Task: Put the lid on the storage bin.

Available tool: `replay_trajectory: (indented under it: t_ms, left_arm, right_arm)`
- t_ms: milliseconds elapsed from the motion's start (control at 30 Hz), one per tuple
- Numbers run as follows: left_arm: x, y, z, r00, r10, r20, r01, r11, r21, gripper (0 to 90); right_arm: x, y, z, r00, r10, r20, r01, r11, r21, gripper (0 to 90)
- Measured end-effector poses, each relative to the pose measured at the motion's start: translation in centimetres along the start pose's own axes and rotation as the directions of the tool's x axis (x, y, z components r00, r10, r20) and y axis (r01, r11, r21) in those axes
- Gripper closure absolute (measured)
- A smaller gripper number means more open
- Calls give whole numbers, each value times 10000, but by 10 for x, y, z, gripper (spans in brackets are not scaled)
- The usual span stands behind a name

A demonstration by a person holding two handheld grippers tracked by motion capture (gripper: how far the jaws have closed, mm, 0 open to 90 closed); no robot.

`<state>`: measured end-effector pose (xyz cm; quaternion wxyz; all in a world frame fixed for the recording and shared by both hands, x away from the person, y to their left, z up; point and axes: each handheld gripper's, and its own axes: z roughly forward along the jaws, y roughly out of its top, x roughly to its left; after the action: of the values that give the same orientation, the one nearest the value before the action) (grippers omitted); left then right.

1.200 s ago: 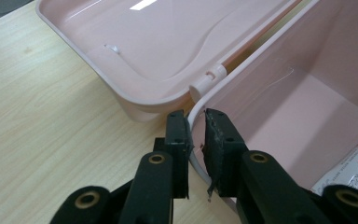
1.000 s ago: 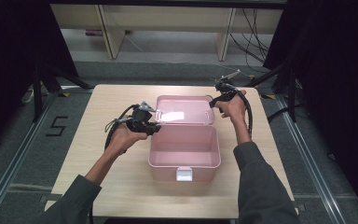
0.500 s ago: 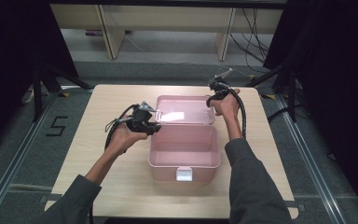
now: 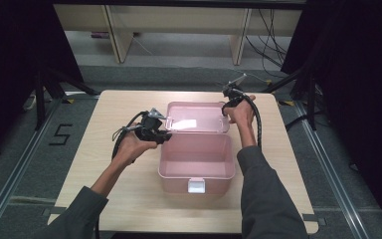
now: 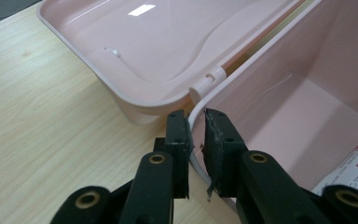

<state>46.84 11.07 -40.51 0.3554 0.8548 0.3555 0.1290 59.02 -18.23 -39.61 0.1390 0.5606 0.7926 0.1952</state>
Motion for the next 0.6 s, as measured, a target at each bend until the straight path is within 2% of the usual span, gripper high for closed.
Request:
replay_trajectory:
  t_ms: [100,200,233,267,400,433,467,600]
  left_arm:
    - [0,0,0,10000,25,-27,-25,10000,-5,796]
    - [0,0,0,10000,38,-30,-38,10000,2,796]
    - [0,0,0,10000,35,-24,-35,10000,-7,796]
    - [0,0,0,10000,41,-26,-41,10000,-12,796]
    - [0,0,0,10000,31,22,-31,10000,-34,796]
    - [0,0,0,10000,25,19,-25,10000,-28,796]
    - [0,0,0,10000,28,11,-28,10000,-31,796]
    - [0,0,0,10000,52,-58,-52,10000,-56,796]
  right_arm:
    - [3,1,0,9996,273,-72,-272,9995,146,738]
    - [3,1,1,9997,186,-138,-183,9997,157,780]
    - [5,1,1,9987,458,-203,-453,9987,239,783]
    - [3,0,1,9997,195,-176,-194,9998,103,788]
    - [6,0,0,9988,473,-131,-471,9988,144,796]
    - [4,0,0,9998,164,-93,-164,9999,33,799]
    - [4,0,1,9998,158,-101,-158,9999,-41,802]
    - [6,-1,-3,9985,548,-54,-549,9984,-160,813]
